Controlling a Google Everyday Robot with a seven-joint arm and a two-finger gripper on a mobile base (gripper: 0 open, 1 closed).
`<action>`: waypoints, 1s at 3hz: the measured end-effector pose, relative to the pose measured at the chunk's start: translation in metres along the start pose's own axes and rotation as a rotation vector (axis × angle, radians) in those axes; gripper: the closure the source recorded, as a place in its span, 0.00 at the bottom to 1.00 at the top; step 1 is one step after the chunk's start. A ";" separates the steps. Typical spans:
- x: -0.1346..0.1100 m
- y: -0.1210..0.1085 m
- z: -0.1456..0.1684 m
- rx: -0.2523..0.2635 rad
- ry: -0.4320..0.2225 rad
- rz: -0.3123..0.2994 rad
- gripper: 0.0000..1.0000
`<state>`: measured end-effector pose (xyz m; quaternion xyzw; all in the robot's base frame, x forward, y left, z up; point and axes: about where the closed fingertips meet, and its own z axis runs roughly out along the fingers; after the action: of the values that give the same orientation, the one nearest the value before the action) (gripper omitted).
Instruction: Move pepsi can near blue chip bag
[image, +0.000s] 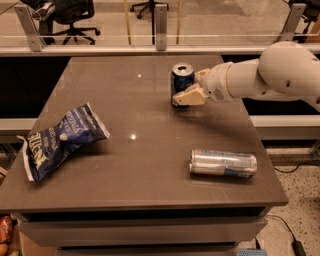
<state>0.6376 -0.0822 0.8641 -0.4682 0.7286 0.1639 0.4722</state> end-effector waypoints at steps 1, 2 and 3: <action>-0.008 0.000 -0.001 -0.036 -0.050 -0.006 1.00; -0.023 0.007 -0.001 -0.095 -0.099 -0.037 1.00; -0.041 0.021 -0.004 -0.165 -0.134 -0.084 1.00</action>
Offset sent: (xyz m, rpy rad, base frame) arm -0.0115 0.0242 0.0353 0.1102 -0.0462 0.2132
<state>0.6226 -0.0531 0.8962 -0.5235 0.6591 0.2343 0.4864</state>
